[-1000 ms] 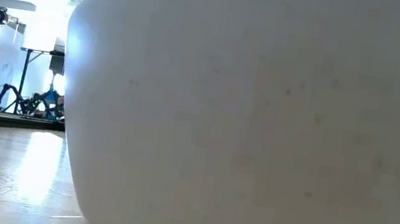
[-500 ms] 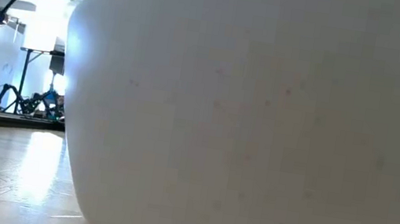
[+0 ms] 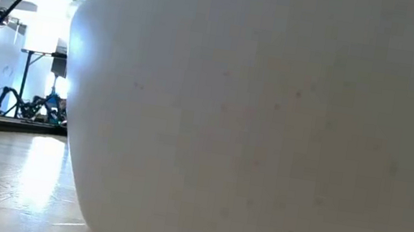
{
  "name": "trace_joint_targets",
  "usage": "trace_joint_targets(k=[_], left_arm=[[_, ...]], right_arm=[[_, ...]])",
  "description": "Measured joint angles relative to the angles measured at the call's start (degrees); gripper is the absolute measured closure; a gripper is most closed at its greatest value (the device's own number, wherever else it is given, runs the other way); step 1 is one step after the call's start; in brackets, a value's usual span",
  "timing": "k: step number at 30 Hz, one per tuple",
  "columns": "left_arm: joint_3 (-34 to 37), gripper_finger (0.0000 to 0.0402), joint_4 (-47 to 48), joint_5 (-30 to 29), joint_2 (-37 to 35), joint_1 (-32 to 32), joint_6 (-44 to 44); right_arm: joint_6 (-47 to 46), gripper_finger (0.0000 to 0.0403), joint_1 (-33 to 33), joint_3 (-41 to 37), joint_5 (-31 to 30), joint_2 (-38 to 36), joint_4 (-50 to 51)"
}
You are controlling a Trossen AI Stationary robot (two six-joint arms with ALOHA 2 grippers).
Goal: Nest bowls inside each other
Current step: Stack the white bowl on the other white bowl
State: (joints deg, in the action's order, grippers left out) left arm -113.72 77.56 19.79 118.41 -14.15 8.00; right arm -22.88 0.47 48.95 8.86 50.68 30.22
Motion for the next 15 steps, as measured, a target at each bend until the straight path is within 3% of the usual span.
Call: trace_joint_targets(k=[15], left_arm=[[-3.33, 0.0402, 0.11, -1.22, -0.11, 0.39, 0.71]], right_arm=[[0.21, 0.0394, 0.00, 0.00, -0.02, 0.00, -0.04]])
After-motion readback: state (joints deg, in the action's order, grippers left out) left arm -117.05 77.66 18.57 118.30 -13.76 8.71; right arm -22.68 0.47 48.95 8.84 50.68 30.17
